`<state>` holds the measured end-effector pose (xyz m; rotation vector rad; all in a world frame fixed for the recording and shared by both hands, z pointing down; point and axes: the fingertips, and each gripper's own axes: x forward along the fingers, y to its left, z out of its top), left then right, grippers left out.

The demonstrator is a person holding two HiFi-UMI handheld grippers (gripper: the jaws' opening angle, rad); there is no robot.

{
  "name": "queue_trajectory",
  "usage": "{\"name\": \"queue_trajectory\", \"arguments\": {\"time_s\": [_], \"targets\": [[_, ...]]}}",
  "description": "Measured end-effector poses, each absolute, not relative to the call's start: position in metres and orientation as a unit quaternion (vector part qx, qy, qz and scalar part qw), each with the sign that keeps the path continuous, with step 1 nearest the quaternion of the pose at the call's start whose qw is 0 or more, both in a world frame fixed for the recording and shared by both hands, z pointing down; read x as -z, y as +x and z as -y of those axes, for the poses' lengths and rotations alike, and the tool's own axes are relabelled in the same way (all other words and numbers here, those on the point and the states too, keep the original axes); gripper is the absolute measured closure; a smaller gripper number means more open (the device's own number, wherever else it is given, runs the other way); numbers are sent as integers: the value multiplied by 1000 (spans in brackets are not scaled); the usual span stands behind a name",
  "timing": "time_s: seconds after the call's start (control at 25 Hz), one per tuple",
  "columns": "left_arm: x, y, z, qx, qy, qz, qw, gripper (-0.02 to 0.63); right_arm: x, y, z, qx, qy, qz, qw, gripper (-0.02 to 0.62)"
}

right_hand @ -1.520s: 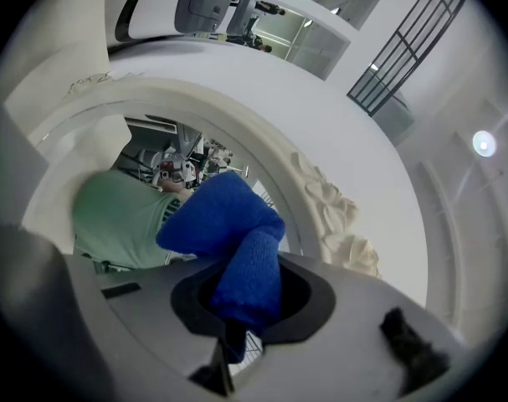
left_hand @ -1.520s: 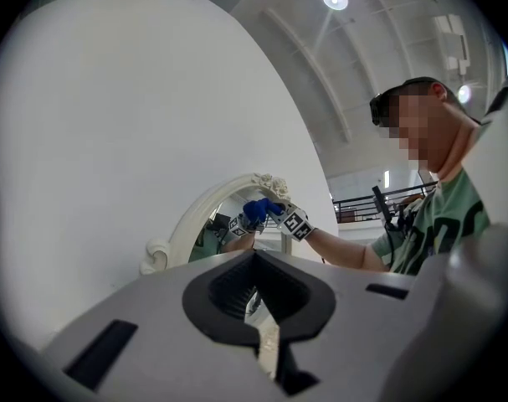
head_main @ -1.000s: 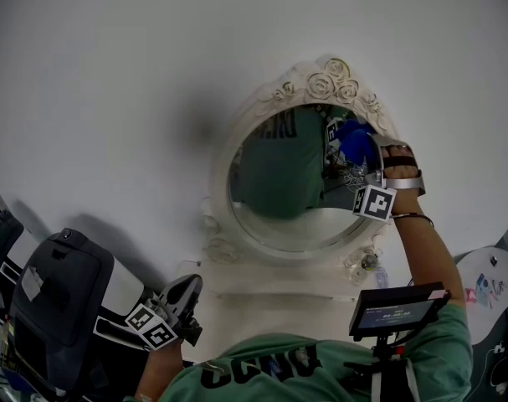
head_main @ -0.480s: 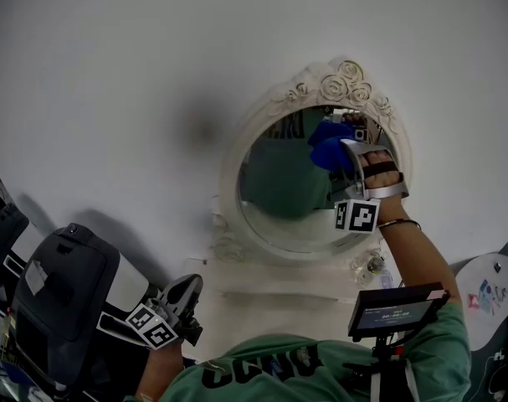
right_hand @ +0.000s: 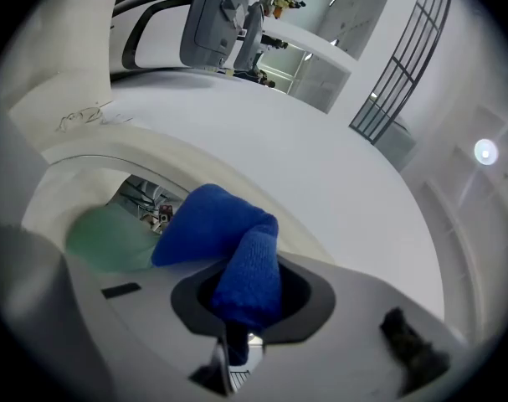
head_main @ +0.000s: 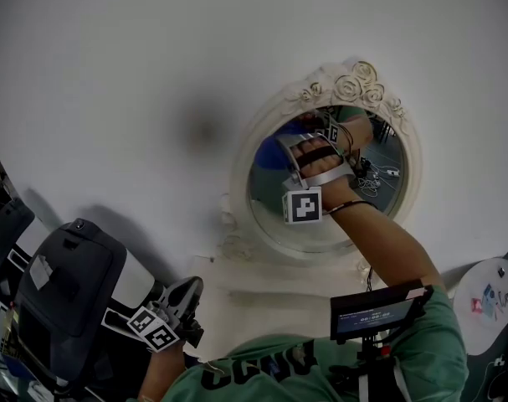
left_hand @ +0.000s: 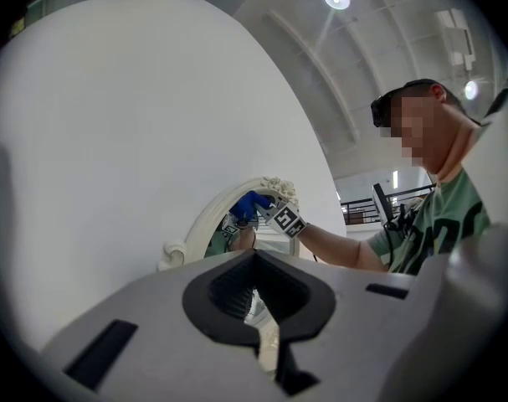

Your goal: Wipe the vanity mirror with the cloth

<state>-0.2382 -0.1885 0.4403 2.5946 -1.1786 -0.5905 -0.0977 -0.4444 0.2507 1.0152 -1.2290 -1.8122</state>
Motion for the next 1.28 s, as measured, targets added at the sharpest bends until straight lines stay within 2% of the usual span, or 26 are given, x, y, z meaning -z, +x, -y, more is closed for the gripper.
{"name": "queue_trajectory", "arguments": {"time_s": [0.32,0.96,1.28], "targets": [[-442,-238,191,206,885,400,118,606,-249,-73,452,692,409,463,372,543],[-437,-201,209,193,904,360,125,606,-249,175,450,592,525,395,467,545],[-436,-199,212,188,907,356,125,606,-251,203,453,567,550,385,477,545]]}}
